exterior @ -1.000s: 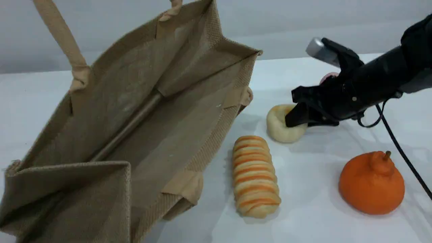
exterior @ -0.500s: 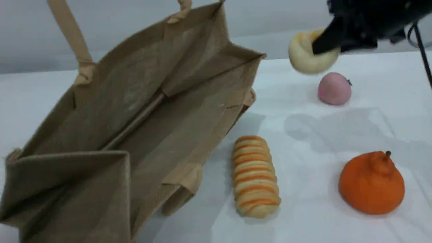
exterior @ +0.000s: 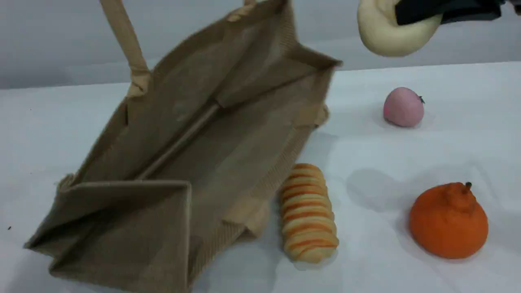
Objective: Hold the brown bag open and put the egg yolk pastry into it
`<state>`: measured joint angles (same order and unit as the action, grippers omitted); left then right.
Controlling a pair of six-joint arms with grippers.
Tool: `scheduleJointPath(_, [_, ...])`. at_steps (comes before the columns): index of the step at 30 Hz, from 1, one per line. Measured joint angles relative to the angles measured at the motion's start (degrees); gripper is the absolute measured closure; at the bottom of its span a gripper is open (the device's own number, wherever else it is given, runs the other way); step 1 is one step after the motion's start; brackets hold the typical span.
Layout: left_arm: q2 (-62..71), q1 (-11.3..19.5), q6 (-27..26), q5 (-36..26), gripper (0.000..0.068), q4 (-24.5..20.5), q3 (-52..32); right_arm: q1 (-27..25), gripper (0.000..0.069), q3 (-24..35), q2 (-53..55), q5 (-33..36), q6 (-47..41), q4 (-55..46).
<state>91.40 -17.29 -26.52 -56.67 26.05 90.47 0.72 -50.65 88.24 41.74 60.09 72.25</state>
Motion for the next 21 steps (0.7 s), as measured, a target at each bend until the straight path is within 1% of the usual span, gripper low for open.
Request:
scheduleJointPath(4, [-0.07,-0.11,0.17,0.08,0.0596,-0.51,0.0,0.85,0.0633,-0.01,-1.59,3.25,0.0,0.86])
scheduleJointPath(7, [-0.07,-0.11,0.45,0.43,0.0596,-0.51,0.0,2.55,0.0633,-0.01,-1.54,3.46,0.0,0.73])
scheduleJointPath(11, [-0.07,-0.11,0.45,1.2,0.0596,-0.63,0.0,6.31,0.0633,-0.01,-1.36,3.19,0.05,0.78])
scheduleJointPath(17, [-0.07,-0.11,0.45,1.88,0.0596,-0.74,0.0,14.7,0.0636,-0.01,-1.3,-1.71,0.11,1.39])
scheduleJointPath(21, [-0.07,-0.11,1.54,3.11,0.0596,-0.74,0.0,20.18,0.0636,-0.01,0.16,-7.05,0.28,3.94])
